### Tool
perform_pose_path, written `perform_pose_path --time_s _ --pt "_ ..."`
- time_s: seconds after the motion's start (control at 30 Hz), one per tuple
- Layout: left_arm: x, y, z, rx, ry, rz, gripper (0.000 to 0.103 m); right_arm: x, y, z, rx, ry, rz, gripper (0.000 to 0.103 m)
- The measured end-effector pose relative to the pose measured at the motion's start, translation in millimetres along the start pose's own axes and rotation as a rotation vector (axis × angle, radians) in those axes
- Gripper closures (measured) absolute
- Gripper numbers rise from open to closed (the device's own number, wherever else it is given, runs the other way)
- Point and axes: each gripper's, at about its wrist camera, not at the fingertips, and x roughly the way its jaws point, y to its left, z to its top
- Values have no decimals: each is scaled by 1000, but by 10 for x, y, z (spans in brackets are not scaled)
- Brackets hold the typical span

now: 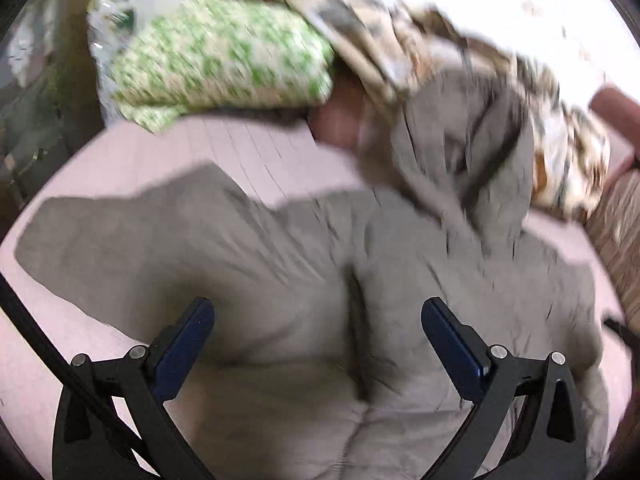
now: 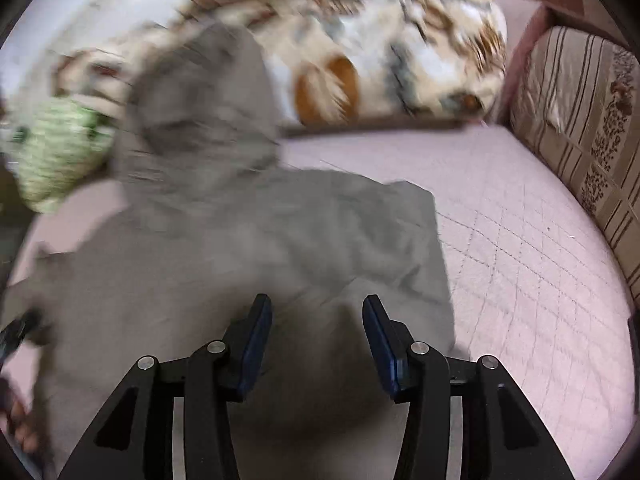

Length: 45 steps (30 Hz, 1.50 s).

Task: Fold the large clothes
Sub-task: 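Open the right tool while the left tool grasps the other sleeve cuff, then lift the held sleeve with the left tool and fold it across the body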

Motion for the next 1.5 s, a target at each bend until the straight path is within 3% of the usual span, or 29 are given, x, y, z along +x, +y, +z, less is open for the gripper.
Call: perform_pose_path --time_s 0.13,0.23,0.3,0.4,0.47,0.57,0.7,0.9,1.03,1.07,1.13,1.17,1.4,1.5 --pt "-176 533 141 -96 -52 29 0 -505 271 -455 -18 -77 98 45" --pt "-187 1135 184 -174 -46 105 0 -420 358 -645 -46 -34 160 45" --pt "-206 1536 193 -241 -42 128 0 -380 486 -688 -115 -36 139 45" --pt "-258 2396 118 -420 -36 166 0 -394 534 -694 -129 -50 154 45" --pt "-249 2928 24 -558 -30 145 1 -393 533 -677 -119 -56 169 45" --pt "-234 3530 -138 -735 -34 97 20 -369 546 -694 -122 -55 163 45" --pt "-84 3981 -289 -865 -31 39 21 -376 594 -773 -131 -51 161 45" --pt "181 4124 -194 -884 -88 5 25 -326 625 -739 -114 -53 174 45" --pt "357 4107 -57 -844 -119 62 29 -312 628 -733 -115 -62 173 45" --pt "405 4071 -16 -825 -127 93 34 -308 614 -728 -114 -63 169 45" --pt "454 4026 3 -807 -125 148 74 -296 588 -718 -108 -66 162 45" --pt "505 4015 3 -812 -115 136 84 -284 564 -707 -106 -71 150 45" --pt "258 3803 153 -743 -185 160 88 -232 310 -525 -60 -141 4 45" --pt "27 3643 297 -702 -241 124 88 -59 207 -476 -38 -103 -33 45"
